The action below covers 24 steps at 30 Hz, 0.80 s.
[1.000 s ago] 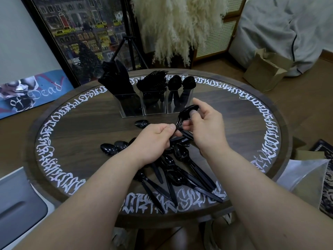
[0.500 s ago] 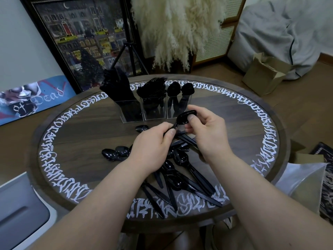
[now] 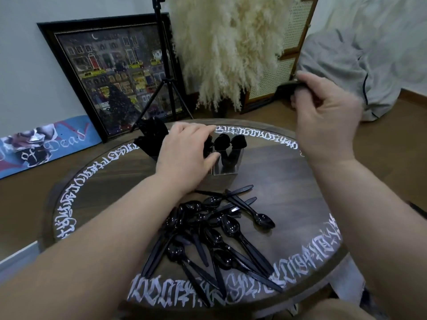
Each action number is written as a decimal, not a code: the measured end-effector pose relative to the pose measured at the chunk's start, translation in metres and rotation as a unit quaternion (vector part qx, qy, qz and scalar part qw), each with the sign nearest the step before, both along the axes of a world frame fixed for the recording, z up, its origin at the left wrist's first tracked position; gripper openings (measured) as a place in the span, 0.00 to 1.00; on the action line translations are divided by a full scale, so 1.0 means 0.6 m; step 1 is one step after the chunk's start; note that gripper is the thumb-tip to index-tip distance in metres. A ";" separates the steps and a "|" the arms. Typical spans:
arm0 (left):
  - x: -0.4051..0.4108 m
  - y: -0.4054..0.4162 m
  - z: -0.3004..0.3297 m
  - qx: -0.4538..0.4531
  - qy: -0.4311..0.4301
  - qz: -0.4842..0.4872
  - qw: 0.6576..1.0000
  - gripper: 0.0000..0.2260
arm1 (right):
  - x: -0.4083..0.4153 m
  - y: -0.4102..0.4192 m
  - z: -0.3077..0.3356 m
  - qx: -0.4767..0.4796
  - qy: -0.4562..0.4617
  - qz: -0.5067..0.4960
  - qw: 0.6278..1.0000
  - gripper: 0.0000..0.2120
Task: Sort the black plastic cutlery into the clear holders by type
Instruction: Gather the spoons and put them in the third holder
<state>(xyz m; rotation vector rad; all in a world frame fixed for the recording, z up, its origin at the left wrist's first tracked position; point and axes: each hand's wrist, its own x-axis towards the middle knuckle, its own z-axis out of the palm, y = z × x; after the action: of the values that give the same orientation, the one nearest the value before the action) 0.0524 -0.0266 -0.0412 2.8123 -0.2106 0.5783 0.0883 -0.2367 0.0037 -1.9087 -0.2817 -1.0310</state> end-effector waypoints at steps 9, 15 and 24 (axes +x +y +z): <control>0.091 -0.018 -0.023 0.143 0.071 -0.021 0.987 0.28 | 0.094 0.040 -0.080 -0.240 0.052 0.034 0.969 0.13; 0.107 -0.018 -0.041 0.134 0.068 -0.020 0.988 0.19 | 0.103 0.038 -0.114 -0.328 0.244 0.103 0.907 0.20; 0.112 -0.019 -0.045 0.108 0.034 -0.011 0.993 0.17 | 0.091 0.034 -0.147 -0.348 0.276 0.169 0.880 0.24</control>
<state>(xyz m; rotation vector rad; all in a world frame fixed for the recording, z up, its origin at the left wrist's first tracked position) 0.1198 -0.0383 -0.0682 3.0287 -0.3077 0.4802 0.1426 -0.2166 -0.0843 -2.5727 -0.6865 -0.1007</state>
